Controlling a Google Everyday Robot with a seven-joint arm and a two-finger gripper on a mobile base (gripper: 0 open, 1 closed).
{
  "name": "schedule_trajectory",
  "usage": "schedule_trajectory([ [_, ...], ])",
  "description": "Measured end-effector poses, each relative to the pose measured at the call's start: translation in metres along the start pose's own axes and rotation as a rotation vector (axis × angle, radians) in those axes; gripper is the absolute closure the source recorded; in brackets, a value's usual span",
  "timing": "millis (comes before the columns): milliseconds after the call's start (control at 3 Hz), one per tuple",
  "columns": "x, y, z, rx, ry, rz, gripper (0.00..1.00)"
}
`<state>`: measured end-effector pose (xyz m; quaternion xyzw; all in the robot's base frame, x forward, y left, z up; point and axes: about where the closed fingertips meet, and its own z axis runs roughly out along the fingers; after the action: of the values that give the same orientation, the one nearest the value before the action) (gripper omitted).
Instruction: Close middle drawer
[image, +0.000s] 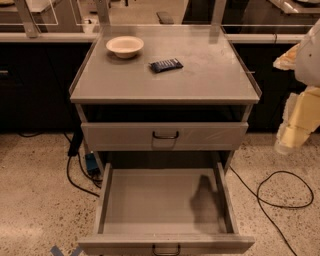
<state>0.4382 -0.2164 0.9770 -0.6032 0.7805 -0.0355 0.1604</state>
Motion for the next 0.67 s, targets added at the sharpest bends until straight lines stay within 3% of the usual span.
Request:
schedule_trajectory([
  [667, 0.000, 0.006, 0.017, 0.003, -0.010, -0.005, 0.00],
])
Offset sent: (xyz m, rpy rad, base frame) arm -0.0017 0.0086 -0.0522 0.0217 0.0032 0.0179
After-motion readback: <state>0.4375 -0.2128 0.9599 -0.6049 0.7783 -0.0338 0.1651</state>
